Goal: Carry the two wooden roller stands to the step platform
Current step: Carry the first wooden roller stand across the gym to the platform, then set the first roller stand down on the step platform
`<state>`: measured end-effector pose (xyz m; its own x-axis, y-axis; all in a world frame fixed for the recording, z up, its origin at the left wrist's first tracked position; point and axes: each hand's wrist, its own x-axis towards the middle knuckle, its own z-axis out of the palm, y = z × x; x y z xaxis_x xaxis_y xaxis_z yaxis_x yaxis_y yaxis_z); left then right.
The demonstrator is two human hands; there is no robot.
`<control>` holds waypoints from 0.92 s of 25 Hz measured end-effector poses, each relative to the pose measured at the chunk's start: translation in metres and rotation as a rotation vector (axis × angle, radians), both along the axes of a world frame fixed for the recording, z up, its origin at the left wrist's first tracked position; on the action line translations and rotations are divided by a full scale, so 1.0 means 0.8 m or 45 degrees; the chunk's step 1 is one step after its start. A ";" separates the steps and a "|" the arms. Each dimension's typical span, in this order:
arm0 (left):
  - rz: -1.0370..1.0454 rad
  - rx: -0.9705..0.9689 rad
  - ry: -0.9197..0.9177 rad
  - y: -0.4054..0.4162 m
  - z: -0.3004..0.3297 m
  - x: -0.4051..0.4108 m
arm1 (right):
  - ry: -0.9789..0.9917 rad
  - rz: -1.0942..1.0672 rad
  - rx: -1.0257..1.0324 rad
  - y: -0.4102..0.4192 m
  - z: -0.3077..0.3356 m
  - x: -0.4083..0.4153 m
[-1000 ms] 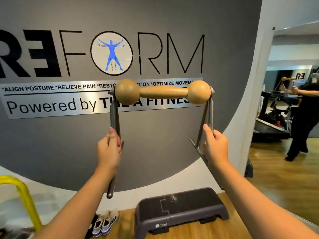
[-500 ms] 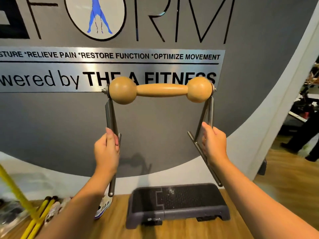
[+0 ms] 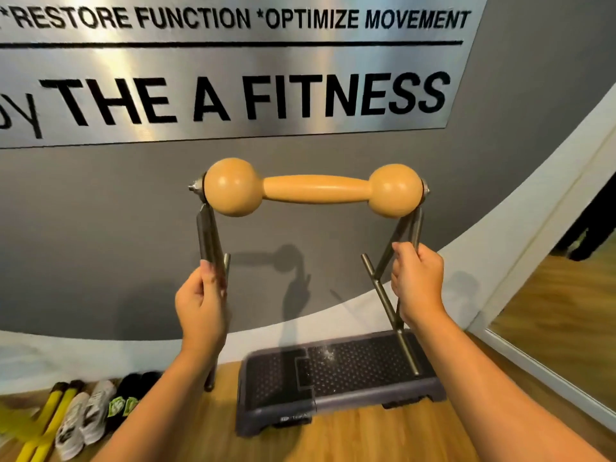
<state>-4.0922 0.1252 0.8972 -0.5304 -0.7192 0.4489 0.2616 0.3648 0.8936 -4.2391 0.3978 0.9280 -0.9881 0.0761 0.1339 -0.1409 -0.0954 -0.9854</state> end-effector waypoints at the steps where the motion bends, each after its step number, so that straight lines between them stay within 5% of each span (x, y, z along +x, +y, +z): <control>1: -0.020 0.019 -0.029 -0.007 -0.010 -0.023 | -0.023 -0.008 0.013 -0.007 -0.013 -0.019; 8: -0.042 0.174 -0.259 -0.027 -0.093 -0.138 | -0.123 0.038 0.041 -0.035 -0.128 -0.134; 11: -0.013 0.610 -0.371 -0.036 -0.125 -0.189 | -0.179 0.056 0.062 -0.050 -0.195 -0.183; 14: -0.017 0.938 -0.262 -0.047 -0.174 -0.222 | -0.202 0.078 0.100 -0.067 -0.272 -0.219; 23: 0.017 1.184 -0.153 -0.116 -0.437 -0.281 | -0.323 0.228 0.141 -0.141 -0.529 -0.279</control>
<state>-4.3171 0.0324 0.5472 -0.5252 -0.7679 -0.3668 0.1493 -0.5075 0.8486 -4.4625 0.2848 0.5051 -0.9874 -0.1029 -0.1204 0.1197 0.0130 -0.9927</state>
